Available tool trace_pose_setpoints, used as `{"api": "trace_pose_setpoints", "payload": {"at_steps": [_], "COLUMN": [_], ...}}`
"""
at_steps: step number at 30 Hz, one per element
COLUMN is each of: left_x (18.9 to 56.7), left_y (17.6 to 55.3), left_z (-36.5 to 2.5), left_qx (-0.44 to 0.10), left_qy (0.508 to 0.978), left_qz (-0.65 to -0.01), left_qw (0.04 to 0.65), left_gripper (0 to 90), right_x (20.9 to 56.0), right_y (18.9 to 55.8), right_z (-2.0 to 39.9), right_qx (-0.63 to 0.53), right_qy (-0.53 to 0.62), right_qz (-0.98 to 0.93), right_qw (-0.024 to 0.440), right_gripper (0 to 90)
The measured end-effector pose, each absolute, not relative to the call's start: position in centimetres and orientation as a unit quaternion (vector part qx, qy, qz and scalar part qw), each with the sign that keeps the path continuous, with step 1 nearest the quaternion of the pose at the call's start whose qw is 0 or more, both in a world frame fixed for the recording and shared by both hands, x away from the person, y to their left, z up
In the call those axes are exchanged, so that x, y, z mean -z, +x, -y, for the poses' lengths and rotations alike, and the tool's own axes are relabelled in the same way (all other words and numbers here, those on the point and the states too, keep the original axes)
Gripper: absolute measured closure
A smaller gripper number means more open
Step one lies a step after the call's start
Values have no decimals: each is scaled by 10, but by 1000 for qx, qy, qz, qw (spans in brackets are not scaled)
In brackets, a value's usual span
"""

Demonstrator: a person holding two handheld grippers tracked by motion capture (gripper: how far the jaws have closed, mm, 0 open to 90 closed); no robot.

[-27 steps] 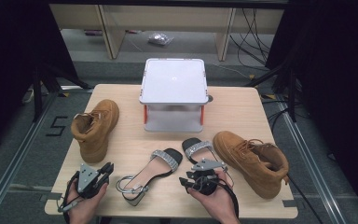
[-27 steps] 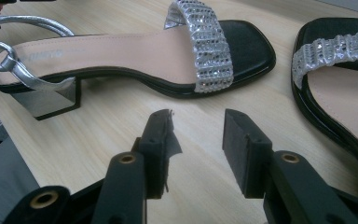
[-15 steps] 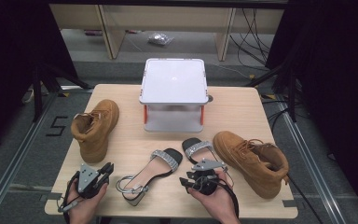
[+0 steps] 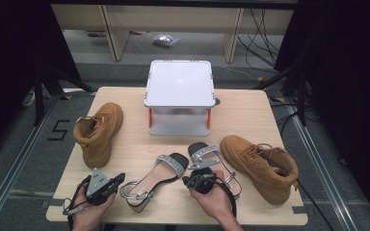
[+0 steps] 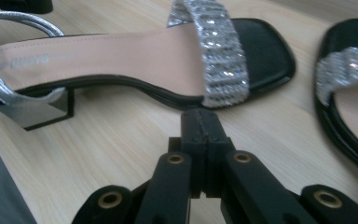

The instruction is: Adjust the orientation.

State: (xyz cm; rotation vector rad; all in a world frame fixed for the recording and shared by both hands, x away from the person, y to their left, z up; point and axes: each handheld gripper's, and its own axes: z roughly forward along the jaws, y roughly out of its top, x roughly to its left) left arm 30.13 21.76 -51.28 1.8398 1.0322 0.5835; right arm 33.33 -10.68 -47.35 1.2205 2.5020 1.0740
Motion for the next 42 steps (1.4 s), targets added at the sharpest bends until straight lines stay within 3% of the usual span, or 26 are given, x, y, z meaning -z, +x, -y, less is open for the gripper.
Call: {"api": "trace_pose_setpoints", "payload": {"at_steps": [2, 11, 27, 42], "left_x": [513, 514, 516, 519], "left_y": [303, 307, 306, 314], "left_z": [-216, -212, -199, -161], "left_qx": [-207, -184, -142, -111], "left_qy": [743, 769, 788, 812], "left_qz": [-424, -414, -402, -366], "left_qw": [474, 451, 444, 441], "left_gripper": [893, 894, 894, 894], "right_x": [475, 486, 497, 494], "right_y": [337, 341, 352, 375], "right_z": [98, 58, 44, 49], "right_qx": [-353, -313, -316, -310], "right_qy": [403, 400, 385, 399], "right_qz": [-841, -861, -867, -861], "right_qw": [74, 18, 23, 55], "right_gripper": [900, 900, 900, 900]}}
